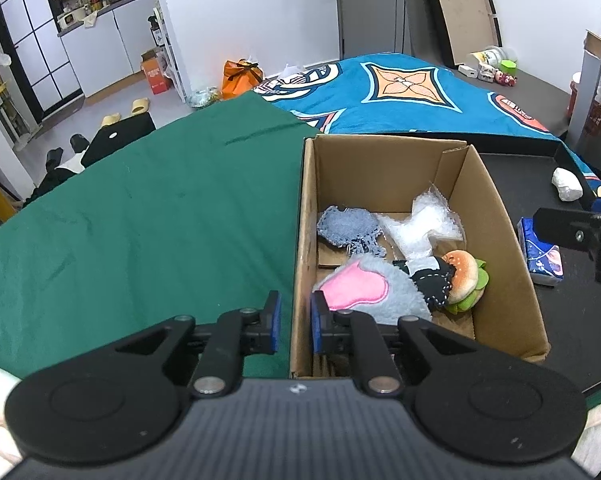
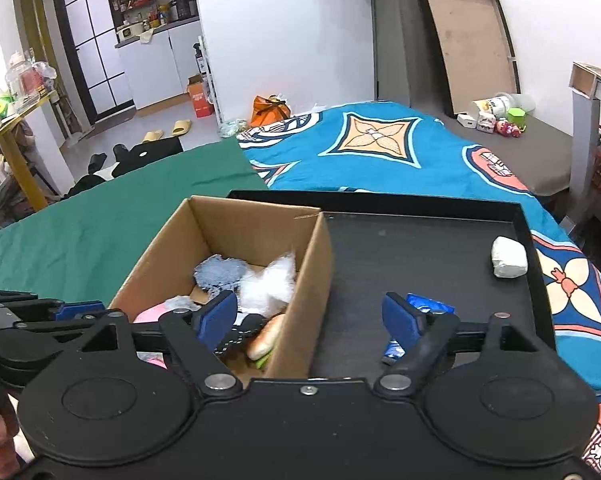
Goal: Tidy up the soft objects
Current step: 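Reach the right gripper to the blue tissue pack and grasp it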
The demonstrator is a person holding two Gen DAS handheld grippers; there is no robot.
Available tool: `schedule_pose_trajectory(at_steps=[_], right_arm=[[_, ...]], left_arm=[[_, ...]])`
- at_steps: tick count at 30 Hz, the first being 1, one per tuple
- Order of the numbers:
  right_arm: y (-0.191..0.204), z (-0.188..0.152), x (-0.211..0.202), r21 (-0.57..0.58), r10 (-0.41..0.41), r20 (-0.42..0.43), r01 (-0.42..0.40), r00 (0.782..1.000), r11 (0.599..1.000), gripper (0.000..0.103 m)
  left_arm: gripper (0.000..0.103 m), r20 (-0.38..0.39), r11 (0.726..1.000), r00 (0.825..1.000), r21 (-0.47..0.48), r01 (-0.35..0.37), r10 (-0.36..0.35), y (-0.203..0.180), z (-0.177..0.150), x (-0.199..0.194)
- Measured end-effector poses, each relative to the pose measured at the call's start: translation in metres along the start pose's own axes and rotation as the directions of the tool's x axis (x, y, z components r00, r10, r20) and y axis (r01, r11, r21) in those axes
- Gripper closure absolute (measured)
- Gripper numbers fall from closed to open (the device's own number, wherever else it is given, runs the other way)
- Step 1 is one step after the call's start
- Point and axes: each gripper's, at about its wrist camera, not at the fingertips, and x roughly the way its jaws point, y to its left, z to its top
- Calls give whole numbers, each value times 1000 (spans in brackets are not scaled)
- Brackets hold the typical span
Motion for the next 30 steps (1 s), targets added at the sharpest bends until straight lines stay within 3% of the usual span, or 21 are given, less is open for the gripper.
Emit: schedule_pose_trajectory(at_steps=[4, 10, 20, 24, 30], right_arm=[[-13, -2, 2, 21, -9, -1, 9, 1000, 1000, 18], [-31, -10, 9, 55, -21, -16, 21, 1000, 998, 18], [-55, -21, 24, 106, -17, -41, 21, 999, 994, 16], [-62, -24, 31, 128, -27, -50, 34, 998, 991, 15], [-75, -31, 41, 171, -33, -63, 43, 997, 984, 13]], left_arm=[[71, 6, 1000, 1000, 5, 8, -9, -5, 0, -3], [59, 27, 999, 999, 40, -34, 33, -13, 2, -4], [47, 56, 995, 995, 54, -82, 79, -16, 6, -7], [36, 56, 993, 995, 78, -88, 84, -17, 10, -9], [34, 34, 992, 996, 96, -85, 82, -23, 15, -8]])
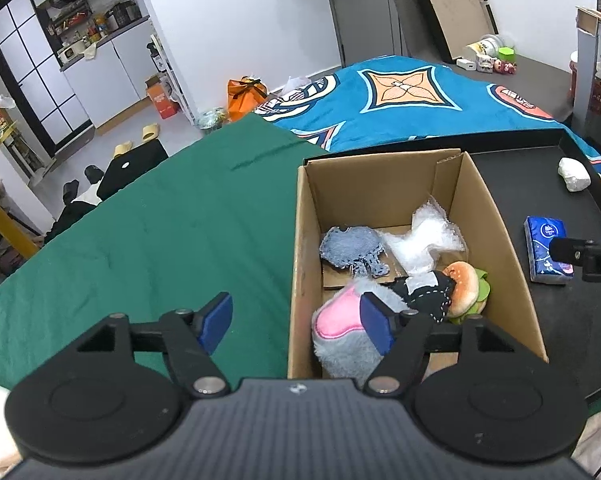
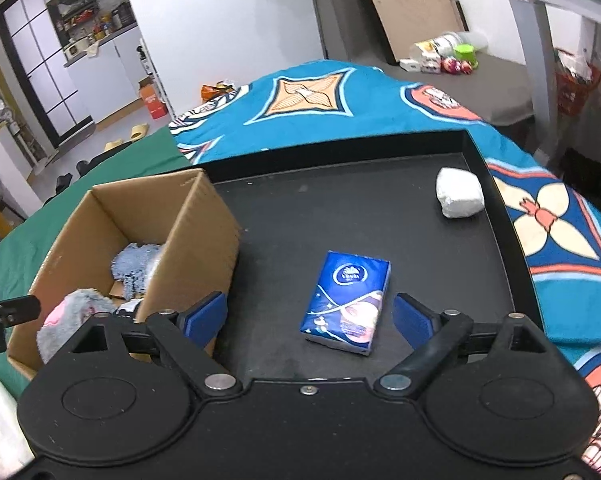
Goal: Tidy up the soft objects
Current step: 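Reach the right gripper to the blue tissue pack and grasp it, then carry the tissue pack into the box and release it from the right gripper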
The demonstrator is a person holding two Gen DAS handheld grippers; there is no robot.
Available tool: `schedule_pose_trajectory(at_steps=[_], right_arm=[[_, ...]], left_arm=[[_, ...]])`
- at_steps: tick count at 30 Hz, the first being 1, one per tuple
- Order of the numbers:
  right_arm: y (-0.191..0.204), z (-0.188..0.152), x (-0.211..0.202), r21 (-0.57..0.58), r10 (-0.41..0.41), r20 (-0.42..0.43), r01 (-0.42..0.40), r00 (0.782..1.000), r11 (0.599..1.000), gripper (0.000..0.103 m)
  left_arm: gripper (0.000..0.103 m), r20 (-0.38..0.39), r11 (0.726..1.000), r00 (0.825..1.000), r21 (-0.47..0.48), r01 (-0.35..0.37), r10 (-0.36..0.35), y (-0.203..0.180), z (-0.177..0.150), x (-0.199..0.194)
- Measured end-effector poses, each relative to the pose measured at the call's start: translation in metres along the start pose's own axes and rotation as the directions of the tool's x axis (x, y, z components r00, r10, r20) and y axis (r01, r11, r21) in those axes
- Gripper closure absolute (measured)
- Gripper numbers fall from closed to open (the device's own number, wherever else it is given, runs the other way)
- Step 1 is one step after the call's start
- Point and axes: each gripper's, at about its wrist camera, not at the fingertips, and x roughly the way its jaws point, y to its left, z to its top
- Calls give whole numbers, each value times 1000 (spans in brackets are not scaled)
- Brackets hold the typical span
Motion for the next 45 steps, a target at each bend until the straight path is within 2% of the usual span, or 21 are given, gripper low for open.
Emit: schedule_pose_trajectory(at_steps=[13, 20, 23, 28, 38, 45], right_arm=[[-13, -7, 28, 30, 6, -32, -5, 999, 1000, 13], [-12, -11, 46, 4, -26, -58, 26, 998, 1000, 13], [-17, -12, 49, 4, -45, -67, 45, 997, 999, 19], [-20, -17, 49, -36, -73, -83, 70, 994, 997, 51], [-35, -23, 29, 7, -86, -87, 87, 992, 996, 52], [-31, -22, 17, 16, -39, -77, 40, 996, 999, 52]], left_arm=[[33, -38, 997, 998, 42, -57, 59, -6, 14, 13], [32, -76, 995, 994, 67, -70, 75, -15, 11, 22], [32, -82, 994, 993, 74, -78, 84, -16, 11, 21], [32, -95, 994, 991, 71, -89, 95, -18, 13, 21], [31, -83, 986, 988, 109, -123, 132, -25, 8, 16], [31, -87, 984, 987, 124, -126, 137, -24, 5, 13]])
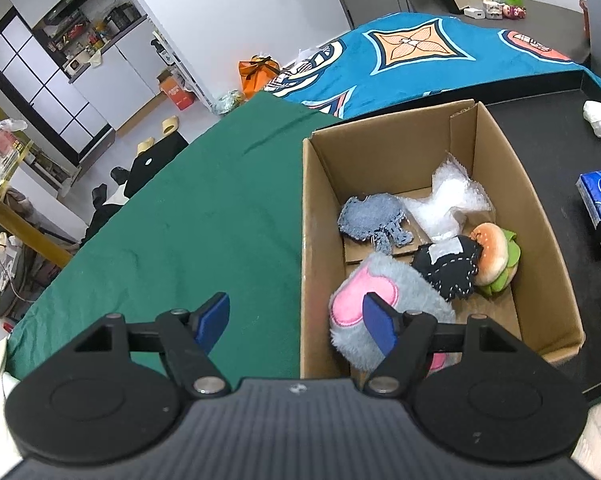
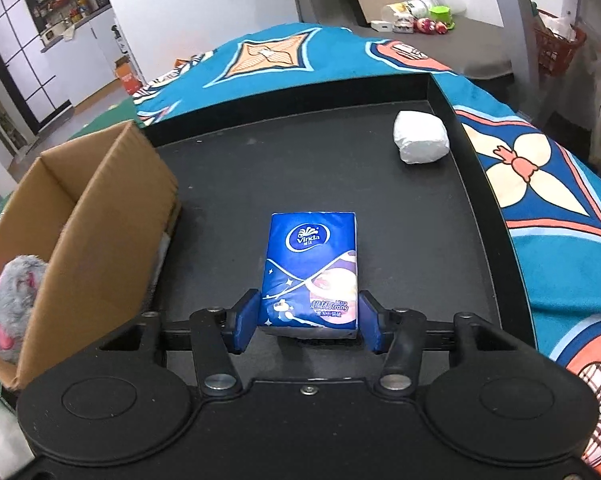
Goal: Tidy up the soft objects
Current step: 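Carry the tissue pack into the box and release it from the right gripper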
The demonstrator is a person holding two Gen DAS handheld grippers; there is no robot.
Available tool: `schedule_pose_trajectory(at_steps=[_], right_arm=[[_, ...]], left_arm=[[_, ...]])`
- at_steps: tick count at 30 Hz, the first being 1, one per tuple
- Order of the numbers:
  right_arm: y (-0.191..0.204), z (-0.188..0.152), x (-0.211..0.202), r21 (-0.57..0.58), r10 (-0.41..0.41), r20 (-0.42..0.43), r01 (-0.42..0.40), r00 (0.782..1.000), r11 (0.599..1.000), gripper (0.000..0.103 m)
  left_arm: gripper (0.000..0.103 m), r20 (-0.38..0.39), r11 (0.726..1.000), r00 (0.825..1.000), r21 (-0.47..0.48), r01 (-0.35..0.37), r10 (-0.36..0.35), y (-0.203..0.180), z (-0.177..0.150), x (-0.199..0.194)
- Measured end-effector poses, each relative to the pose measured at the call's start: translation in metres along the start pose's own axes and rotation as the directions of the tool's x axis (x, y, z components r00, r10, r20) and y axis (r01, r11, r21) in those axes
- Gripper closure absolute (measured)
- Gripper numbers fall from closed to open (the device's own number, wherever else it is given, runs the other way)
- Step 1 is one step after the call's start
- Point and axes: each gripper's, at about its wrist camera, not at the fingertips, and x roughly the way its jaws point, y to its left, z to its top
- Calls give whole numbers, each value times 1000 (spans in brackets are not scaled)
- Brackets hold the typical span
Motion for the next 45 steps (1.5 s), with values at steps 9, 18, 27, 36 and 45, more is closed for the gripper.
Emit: schedule_pose_trajectory(at_steps=[9, 18, 27, 36, 45], right_arm=[[9, 3, -13, 15, 30, 8, -30, 1000, 999, 52], [32, 8, -43, -52, 52, 62, -49, 997, 997, 52], [56, 15, -65, -95, 82, 95, -73, 992, 993, 52], [85, 21, -76, -154, 121, 104, -104, 987, 983, 52], [114, 16, -80, -222, 144, 76, -124, 987, 967, 52]], left_arm=[[31, 5, 1000, 1000, 4, 2, -2, 6, -7, -4], [31, 23, 999, 999, -30, 33, -32, 13, -14, -4], [34, 39, 997, 997, -44, 63, -62, 15, -17, -4], [46, 40, 993, 994, -54, 103, -101, 19, -24, -2], [74, 38, 984, 988, -88, 154, -151, 24, -28, 3]])
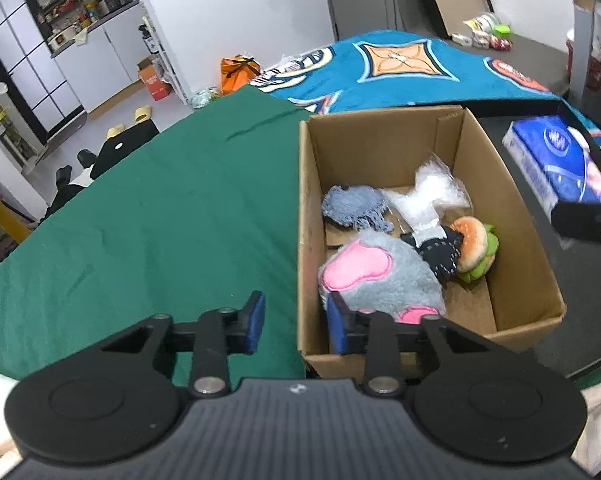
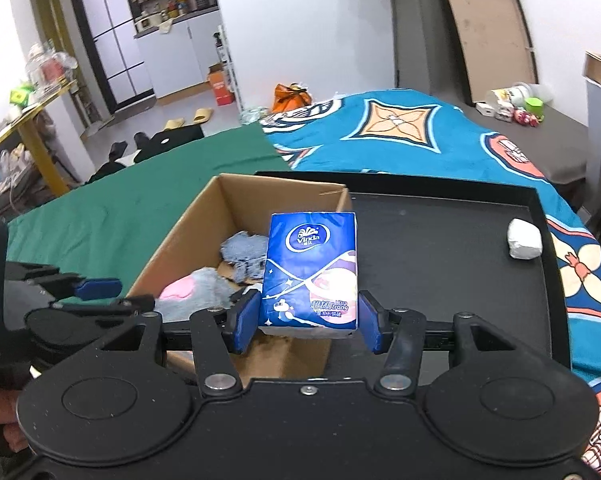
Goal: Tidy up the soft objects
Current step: 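Carry the tissue pack into the box and release it from the right gripper, then withdraw the right gripper from the box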
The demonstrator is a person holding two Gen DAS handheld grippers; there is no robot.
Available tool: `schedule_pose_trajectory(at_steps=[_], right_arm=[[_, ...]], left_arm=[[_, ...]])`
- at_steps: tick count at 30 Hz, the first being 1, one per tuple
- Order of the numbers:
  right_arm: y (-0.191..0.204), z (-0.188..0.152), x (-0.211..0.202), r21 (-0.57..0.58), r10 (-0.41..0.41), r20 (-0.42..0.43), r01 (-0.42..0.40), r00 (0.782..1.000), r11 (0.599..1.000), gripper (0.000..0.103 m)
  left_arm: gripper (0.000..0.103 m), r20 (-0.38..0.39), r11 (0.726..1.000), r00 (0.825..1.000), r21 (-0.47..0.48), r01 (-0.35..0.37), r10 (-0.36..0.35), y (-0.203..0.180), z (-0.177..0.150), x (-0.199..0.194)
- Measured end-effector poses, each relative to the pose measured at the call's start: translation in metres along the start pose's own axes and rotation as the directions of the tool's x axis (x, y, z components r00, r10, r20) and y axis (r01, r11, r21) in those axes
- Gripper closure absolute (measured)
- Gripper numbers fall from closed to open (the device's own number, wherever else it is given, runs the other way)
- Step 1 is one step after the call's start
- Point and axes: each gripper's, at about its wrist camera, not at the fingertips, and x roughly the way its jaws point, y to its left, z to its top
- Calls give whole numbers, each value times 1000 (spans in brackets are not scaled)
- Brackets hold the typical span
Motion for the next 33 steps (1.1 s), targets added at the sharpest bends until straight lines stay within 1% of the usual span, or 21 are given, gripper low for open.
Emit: schedule_pose_trajectory(at_steps=[2, 4, 8, 10, 11, 13, 14, 15, 17, 21, 25, 33], right_arm=[[7, 1, 1, -14, 6, -3, -6, 1000, 1000, 52], [14, 2, 1, -27, 10, -6, -10, 1000, 1000, 52], [26, 4, 3, -51, 16, -11, -17, 1000, 999, 52], [32, 4, 4, -59, 18, -16, -19, 1000, 998, 52], [35, 4, 5, -61, 18, -17, -19, 1000, 998, 52], [39, 5, 7, -60, 18, -26, -19, 1000, 998, 49], [40, 4, 8, -56, 21, -35, -23, 999, 998, 47], [40, 4, 8, -50, 23, -43, -26, 999, 998, 43], [38, 3, 7, -45, 20, -46, -22, 999, 999, 41], [32, -1, 4, -41, 7, -57, -9, 998, 999, 41], [31, -3, 2, -60, -1, -78, -3, 997, 998, 41], [25, -6, -1, -81, 3, -104, -12, 995, 997, 41]], left_arm=[[79, 9, 1000, 1000, -18, -1, 2, 4, 0, -1], [83, 7, 999, 1000, -33, 14, -14, 8, -1, -1], [87, 9, 998, 999, -49, 39, -39, 11, -1, -1], [94, 13, 997, 999, -54, 50, -49, 13, -1, -1], [95, 14, 997, 998, -57, 57, -56, 13, -1, -1], [97, 22, 996, 997, -57, 74, -73, 13, -2, -2], [98, 27, 996, 997, -52, 75, -73, 13, -3, -3], [98, 30, 996, 997, -47, 76, -75, 12, -3, -3], [98, 35, 996, 996, -45, 81, -79, 12, -3, -3], [98, 41, 994, 995, -55, 97, -95, 16, -4, -3], [98, 47, 993, 994, -57, 105, -103, 16, -3, -4], [98, 55, 994, 994, -47, 100, -97, 15, -4, -8]])
